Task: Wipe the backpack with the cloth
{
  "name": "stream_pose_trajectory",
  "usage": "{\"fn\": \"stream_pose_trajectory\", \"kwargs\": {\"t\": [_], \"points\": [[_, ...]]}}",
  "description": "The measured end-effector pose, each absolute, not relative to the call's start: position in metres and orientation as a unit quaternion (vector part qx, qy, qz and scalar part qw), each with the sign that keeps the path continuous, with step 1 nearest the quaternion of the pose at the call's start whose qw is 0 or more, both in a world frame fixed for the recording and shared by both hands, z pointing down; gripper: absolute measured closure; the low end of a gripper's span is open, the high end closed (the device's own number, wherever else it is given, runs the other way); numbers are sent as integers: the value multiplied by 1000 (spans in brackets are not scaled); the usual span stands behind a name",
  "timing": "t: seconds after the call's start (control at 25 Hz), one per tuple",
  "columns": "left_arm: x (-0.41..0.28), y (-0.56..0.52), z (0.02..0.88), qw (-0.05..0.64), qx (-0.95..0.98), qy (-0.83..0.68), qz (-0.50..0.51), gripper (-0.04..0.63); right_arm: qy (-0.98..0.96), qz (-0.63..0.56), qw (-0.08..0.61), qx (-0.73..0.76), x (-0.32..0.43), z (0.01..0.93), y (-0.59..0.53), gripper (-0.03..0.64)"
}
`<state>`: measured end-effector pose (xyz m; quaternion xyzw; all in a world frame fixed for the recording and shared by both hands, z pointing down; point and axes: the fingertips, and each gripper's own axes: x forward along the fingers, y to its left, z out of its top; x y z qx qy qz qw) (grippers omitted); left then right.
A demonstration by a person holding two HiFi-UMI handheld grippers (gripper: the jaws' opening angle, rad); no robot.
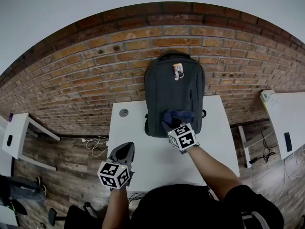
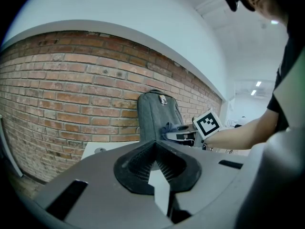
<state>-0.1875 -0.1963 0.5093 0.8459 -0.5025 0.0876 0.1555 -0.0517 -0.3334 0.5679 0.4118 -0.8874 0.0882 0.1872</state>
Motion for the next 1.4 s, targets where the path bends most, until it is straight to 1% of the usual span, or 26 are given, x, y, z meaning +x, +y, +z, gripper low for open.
{"fn": "stream_pose_trajectory", "kwargs": {"t": [0.48, 0.92, 1.2, 1.4], "points": [[-187, -201, 512, 158, 850, -496, 86, 604, -892, 75, 202, 398, -55, 598, -304, 506], [-192, -205, 513, 156, 846, -502, 82, 604, -890, 92, 262, 361, -61, 651, -281, 505], [-195, -203, 515, 159, 845, -504, 84, 604, -878, 116, 312, 344, -70, 691, -267, 505], [-201, -202, 515, 159, 842, -509, 82, 604, -869, 124, 328, 349, -72, 695, -261, 505]]}}
